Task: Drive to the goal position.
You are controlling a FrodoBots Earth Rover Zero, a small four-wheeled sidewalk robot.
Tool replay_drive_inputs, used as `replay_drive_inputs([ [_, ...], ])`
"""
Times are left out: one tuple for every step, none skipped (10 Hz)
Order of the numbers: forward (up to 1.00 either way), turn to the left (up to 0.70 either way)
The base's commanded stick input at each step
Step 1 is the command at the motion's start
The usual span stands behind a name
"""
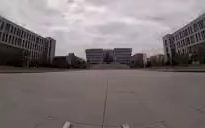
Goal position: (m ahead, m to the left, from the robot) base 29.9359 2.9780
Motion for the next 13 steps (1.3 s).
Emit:
replay_drive_inputs([
  [0.70,0.00],
  [0.70,0.00],
  [0.70,0.00],
  [0.70,0.00],
  [0.70,0.00],
  [0.70,0.00],
  [0.70,0.00],
  [0.70,0.00],
  [0.70,0.00],
  [0.70,0.00],
  [0.70,0.00],
  [0.70,0.00],
  [0.70,0.00],
])
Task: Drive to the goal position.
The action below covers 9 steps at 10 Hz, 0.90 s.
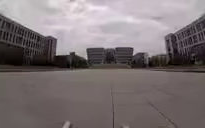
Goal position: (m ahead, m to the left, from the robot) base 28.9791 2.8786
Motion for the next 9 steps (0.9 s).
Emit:
replay_drive_inputs([
  [0.70,0.00],
  [0.70,0.00],
  [0.70,-0.01],
  [0.70,-0.05],
  [0.70,-0.16],
  [0.70,-0.26],
  [0.70,-0.14],
  [0.70,0.00],
  [0.70,0.00],
])
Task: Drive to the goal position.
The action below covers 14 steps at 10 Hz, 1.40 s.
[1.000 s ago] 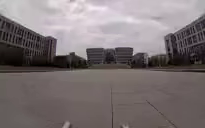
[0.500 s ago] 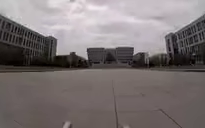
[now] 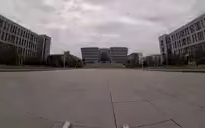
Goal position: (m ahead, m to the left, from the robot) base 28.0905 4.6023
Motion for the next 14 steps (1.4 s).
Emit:
replay_drive_inputs([
  [0.70,0.00],
  [0.70,0.00],
  [0.70,0.00],
  [0.70,0.00],
  [0.70,0.00],
  [0.70,0.00],
  [0.70,0.00],
  [0.70,0.00],
  [0.70,0.00],
  [0.70,0.00],
  [0.70,0.00],
  [0.70,-0.06],
  [0.70,-0.21],
  [0.70,-0.25],
])
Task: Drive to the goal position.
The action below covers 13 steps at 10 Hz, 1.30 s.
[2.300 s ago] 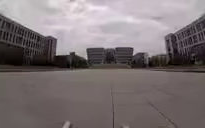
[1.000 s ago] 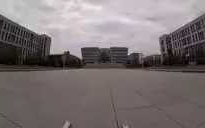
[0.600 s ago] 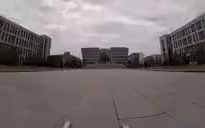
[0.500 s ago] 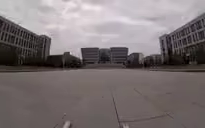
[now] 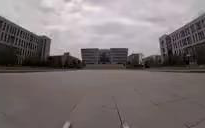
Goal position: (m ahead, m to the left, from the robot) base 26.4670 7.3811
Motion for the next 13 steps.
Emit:
replay_drive_inputs([
  [0.70,-0.21],
  [0.70,-0.14],
  [0.70,0.00],
  [0.70,0.00],
  [0.70,0.00],
  [0.70,0.00],
  [0.70,0.00],
  [0.70,0.00],
  [0.70,0.00],
  [0.70,0.00],
  [0.70,0.00],
  [0.70,0.00],
  [0.70,0.00],
])
